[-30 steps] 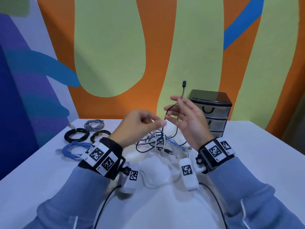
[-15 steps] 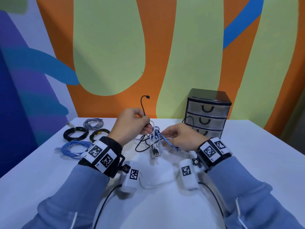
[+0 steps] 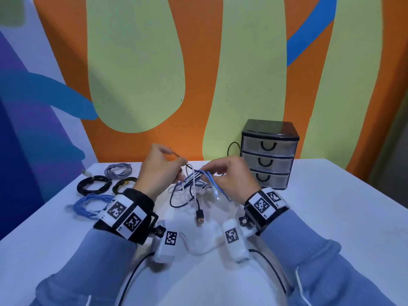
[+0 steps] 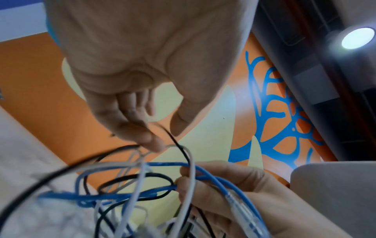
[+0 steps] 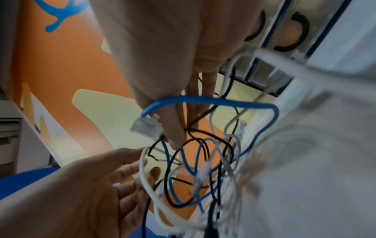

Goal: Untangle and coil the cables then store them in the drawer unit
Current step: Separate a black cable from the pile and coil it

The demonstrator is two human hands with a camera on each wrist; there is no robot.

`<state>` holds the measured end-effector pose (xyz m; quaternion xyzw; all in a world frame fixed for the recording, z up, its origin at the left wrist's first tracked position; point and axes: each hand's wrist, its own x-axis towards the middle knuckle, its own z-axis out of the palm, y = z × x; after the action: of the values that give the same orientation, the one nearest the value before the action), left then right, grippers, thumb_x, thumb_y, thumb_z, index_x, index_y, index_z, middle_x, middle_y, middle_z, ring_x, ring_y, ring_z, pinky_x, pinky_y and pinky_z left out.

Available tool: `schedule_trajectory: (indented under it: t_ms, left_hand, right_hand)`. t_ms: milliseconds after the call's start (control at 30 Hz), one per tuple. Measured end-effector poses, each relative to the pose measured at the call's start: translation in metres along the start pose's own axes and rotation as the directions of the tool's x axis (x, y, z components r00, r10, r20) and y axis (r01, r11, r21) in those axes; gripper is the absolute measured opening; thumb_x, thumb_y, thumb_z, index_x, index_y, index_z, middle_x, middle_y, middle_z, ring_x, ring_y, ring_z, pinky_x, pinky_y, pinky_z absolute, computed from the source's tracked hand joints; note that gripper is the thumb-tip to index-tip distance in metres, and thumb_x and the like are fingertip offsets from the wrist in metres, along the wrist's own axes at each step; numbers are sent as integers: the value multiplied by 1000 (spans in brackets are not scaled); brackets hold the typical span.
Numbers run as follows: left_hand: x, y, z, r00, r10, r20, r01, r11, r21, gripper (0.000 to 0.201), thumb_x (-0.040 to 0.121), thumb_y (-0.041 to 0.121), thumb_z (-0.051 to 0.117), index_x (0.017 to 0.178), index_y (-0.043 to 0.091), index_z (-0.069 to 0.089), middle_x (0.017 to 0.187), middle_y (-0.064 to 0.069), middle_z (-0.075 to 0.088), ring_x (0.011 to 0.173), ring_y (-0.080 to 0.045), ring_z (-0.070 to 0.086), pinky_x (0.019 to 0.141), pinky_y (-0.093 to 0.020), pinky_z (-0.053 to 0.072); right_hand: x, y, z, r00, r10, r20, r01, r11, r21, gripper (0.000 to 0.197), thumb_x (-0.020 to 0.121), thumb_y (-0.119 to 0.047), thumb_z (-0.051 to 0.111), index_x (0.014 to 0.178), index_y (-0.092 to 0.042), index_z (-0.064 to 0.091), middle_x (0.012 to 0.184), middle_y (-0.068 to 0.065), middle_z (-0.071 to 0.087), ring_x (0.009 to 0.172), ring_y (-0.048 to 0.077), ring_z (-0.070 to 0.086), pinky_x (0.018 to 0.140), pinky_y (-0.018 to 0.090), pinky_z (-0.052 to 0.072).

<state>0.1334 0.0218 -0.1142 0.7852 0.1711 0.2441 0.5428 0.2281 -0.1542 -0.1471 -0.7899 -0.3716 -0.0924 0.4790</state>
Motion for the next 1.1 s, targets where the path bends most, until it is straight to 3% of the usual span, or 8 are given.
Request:
schedule_trajectory:
  t_ms: [167,333,500,633,733,867,967,1100]
  left_hand:
    - [-13,12,5,929,369,-27,-351,902,251,42,86,61,78,113,36,60,98,7,51,89,-12,52,72,-34,39]
    - [-14,8,13,944,185,272,-235,958,165,22,79,46,82,94,34,74,99,5,70,79,-8,59,71,-31,44]
    - [-16,9,10,950,285,125,-304,935,183,7,84,21,75,78,24,77,63,8,69,58,-11,59,61,-31,48]
    - [-11,7,1,918,391,-65,-356,884,302,13,87,23,73,79,29,81,68,16,73,71,-3,69,66,-24,50]
    - [0,1,-11,912,373,-173,-294,886,359,22,90,15,67,81,29,82,75,13,76,78,-11,71,72,-27,53]
    - [9,-9,-17,984,180,14,-168,887,431,40,93,3,61,84,36,81,106,3,78,82,-24,70,69,-33,54]
    - [2,-3,-12,970,159,181,-232,825,515,46,93,3,61,98,45,79,142,2,63,126,-29,53,94,-40,51]
    - [-4,4,-8,928,248,277,-312,925,218,2,94,35,79,94,37,80,125,13,65,126,-11,52,102,-41,43]
  right_hand:
    - [0,-3,2,991,-105,84,112,991,-77,20,95,-16,74,107,-29,83,92,-14,73,85,10,64,72,20,48]
    - [-2,-16,-3,996,-93,-3,93,993,75,38,78,3,76,106,-22,69,83,0,76,78,16,70,74,30,58]
    - [-2,-19,-8,993,-78,-88,82,996,42,35,77,-12,90,102,-21,68,75,-4,76,70,8,70,66,20,53]
    - [3,-13,-14,981,-108,-162,95,992,-88,9,86,-15,84,93,-20,83,78,-10,75,73,4,67,66,15,49]
    - [9,-11,-28,949,-31,-314,72,990,120,6,92,-15,79,96,-19,82,86,-7,77,77,3,66,75,22,56]
    - [12,-14,-37,878,127,-461,142,851,506,6,98,-12,73,103,-11,76,77,10,72,72,22,67,75,37,61]
    - [10,-16,-32,871,154,-466,152,819,554,11,100,-15,71,108,-17,78,70,9,66,64,22,60,70,37,56]
    - [8,-23,-26,891,68,-449,152,887,437,11,100,-27,71,108,-32,79,66,9,59,61,18,50,63,36,47]
